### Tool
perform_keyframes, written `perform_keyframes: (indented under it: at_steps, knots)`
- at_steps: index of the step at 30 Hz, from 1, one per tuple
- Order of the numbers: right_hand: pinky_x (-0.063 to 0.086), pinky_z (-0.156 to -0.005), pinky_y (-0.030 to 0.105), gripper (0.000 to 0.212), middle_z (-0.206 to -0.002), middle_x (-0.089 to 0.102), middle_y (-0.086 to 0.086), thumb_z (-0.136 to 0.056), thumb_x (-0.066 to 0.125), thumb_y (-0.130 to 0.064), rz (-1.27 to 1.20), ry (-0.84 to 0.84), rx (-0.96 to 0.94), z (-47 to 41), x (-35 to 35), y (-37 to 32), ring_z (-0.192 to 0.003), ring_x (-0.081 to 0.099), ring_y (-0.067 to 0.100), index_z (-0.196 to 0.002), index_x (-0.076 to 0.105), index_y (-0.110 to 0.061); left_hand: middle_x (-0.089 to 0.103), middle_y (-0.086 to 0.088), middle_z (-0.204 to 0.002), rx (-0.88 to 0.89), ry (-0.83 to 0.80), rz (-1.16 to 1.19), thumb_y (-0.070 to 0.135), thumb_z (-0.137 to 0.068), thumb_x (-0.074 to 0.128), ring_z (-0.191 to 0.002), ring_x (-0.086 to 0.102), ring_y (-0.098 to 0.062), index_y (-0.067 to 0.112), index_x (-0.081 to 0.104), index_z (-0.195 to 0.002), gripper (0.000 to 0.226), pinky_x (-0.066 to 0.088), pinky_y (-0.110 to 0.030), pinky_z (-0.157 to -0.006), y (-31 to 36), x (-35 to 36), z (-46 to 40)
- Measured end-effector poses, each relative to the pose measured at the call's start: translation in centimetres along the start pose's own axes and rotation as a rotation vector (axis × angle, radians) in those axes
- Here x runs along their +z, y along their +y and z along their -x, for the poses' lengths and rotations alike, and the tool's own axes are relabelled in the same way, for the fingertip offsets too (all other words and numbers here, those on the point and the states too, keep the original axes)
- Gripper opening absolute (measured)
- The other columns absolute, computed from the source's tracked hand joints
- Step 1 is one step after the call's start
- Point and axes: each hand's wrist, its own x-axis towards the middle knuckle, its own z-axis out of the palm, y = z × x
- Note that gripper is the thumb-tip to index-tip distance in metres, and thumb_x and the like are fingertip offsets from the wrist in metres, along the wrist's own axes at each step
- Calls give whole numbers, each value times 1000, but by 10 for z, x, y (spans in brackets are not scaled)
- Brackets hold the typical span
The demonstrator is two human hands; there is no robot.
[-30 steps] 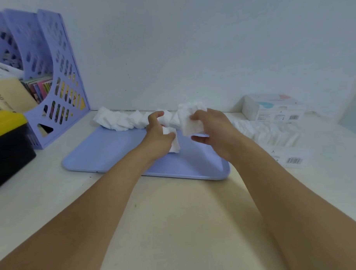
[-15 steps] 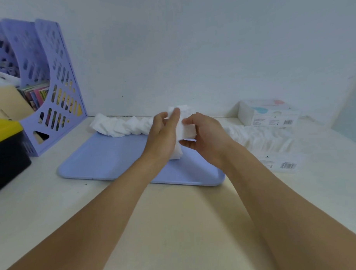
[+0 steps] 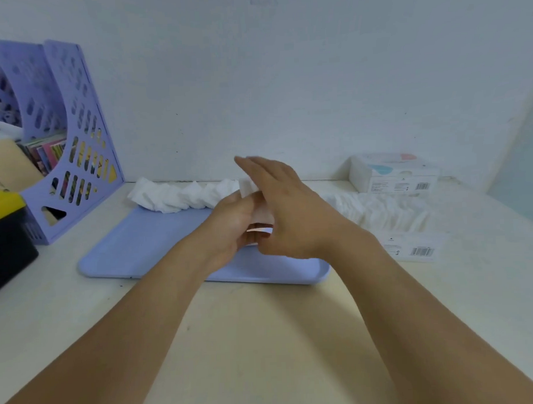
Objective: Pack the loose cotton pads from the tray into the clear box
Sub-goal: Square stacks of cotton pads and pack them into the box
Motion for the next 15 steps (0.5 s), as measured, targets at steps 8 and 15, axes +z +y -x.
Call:
perform_keyframes:
  at_steps: [8, 15]
  knots:
    - [50, -81, 39, 102, -132, 52, -5, -72, 81, -17, 75, 105, 53, -2, 7, 1, -118, 50, 20, -156, 25, -32, 66, -5, -87, 14, -42, -16, 20, -100, 52, -87, 66, -23, 13, 67, -112, 20, 55, -37, -78, -6, 10, 2]
    - [53, -85, 41, 94, -126, 54, -1, -73, 82, -19, -39, 141, 52, -2, 6, 2, -112, 55, 21, -153, 34, -29, 69, -4, -85, 33, -79, -27, 22, -101, 54, -86, 70, -18, 16, 68, -104, 16, 58, -33, -74, -3, 6, 2]
